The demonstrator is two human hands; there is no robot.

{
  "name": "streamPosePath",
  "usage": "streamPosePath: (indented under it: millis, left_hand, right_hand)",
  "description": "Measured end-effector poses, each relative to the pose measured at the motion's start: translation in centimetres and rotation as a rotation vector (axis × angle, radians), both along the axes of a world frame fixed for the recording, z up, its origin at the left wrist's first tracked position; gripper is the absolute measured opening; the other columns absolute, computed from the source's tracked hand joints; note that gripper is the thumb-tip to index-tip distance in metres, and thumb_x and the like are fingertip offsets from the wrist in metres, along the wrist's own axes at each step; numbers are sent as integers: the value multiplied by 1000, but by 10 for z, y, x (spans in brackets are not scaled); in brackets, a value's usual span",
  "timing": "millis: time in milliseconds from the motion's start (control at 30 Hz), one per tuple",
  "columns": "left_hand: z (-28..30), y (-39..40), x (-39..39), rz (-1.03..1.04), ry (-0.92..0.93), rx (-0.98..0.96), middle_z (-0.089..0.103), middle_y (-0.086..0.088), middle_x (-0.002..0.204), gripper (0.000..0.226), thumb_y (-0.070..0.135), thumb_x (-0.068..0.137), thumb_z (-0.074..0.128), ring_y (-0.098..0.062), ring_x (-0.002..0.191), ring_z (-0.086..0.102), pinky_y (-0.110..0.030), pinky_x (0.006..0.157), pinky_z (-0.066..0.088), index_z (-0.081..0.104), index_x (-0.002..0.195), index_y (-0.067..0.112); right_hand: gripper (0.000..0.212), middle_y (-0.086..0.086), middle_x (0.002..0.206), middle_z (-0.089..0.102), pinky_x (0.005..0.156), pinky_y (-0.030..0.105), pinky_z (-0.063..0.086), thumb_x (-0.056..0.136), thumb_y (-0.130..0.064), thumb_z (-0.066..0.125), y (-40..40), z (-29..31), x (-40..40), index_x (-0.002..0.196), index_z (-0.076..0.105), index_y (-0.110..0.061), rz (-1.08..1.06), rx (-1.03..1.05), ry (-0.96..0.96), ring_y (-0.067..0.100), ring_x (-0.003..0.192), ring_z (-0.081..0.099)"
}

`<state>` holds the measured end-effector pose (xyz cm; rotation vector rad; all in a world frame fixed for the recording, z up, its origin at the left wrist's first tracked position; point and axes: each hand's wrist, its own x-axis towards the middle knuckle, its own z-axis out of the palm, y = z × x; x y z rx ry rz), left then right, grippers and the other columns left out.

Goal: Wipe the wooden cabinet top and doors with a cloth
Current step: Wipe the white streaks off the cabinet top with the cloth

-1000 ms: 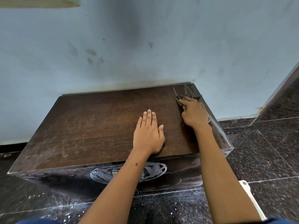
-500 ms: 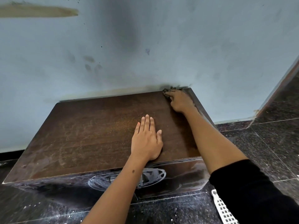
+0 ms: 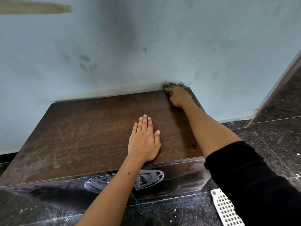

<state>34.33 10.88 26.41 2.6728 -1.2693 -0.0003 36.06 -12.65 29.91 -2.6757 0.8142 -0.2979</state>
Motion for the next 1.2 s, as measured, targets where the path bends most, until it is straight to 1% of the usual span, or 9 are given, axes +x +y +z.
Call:
streamPosePath:
  millis: [133, 267, 467, 567, 667, 800, 867, 1000, 1200]
  left_hand:
    - [1, 0, 0, 3, 2, 9, -6, -8, 159, 60, 40, 101, 12, -18, 146, -9, -32, 116, -8, -1, 151, 9]
    - [2, 0, -1, 4, 12, 8, -7, -8, 159, 60, 40, 101, 12, -19, 146, -9, -32, 117, -7, -1, 151, 9]
    - [0, -1, -2, 8, 9, 1, -6, -9, 159, 60, 39, 101, 12, -19, 147, -8, -33, 118, -6, 0, 151, 8]
    - [0, -1, -1, 10, 1, -5, -5, -9, 159, 60, 39, 101, 12, -19, 147, -7, -32, 117, -7, 1, 151, 8]
    - [0, 0, 0, 12, -6, -5, -4, -8, 159, 60, 40, 101, 12, -19, 147, -7, -32, 117, -7, 1, 151, 9]
    - [1, -1, 0, 5, 0, 8, -5, -8, 159, 60, 40, 101, 12, -19, 147, -7, -31, 116, -8, 1, 151, 9]
    - [1, -1, -1, 6, 10, 17, -6, -7, 159, 60, 40, 101, 12, -19, 146, -8, -32, 116, -7, 0, 151, 9]
    - [2, -2, -2, 9, 24, 29, -7, -7, 159, 60, 40, 101, 12, -18, 146, -8, -32, 116, -7, -1, 151, 10]
    - [2, -2, -1, 19, 18, 19, -5, -8, 160, 60, 39, 101, 13, -19, 147, -7, -32, 117, -6, 1, 151, 8]
  right_hand:
    - [53, 10, 140, 46, 97, 42, 43, 88, -4, 43, -29, -1, -21, 135, 50, -27, -179, 47, -5, 35, 121, 47]
    - [54, 7, 143, 42, 99, 44, 41, 86, -4, 44, -23, -3, -29, 136, 49, -25, -164, 34, -51, 33, 126, 42]
    - [51, 5, 145, 40, 102, 46, 38, 89, -8, 44, -13, -20, -58, 136, 49, -29, -204, 8, -69, 31, 131, 36]
    - [53, 7, 146, 40, 103, 47, 38, 89, -8, 44, -23, -14, -47, 136, 48, -30, -215, 80, -58, 32, 130, 39]
    - [52, 5, 150, 33, 108, 46, 34, 91, -7, 41, -36, -6, -29, 139, 44, -27, -179, 76, -25, 29, 134, 33]
    - [50, 9, 150, 31, 109, 44, 34, 93, -8, 40, -43, 0, -20, 139, 43, -27, -172, 117, 24, 32, 134, 34]
    - [51, 7, 151, 31, 108, 45, 34, 93, -9, 41, -36, -2, -27, 141, 42, -27, -175, 93, 8, 30, 135, 31]
    - [50, 4, 149, 35, 104, 47, 37, 92, -9, 42, -12, -11, -59, 138, 46, -27, -188, 48, -62, 30, 133, 33]
    - [50, -2, 151, 32, 107, 46, 32, 92, -10, 43, 15, -24, -106, 138, 46, -31, -245, 54, -59, 26, 136, 28]
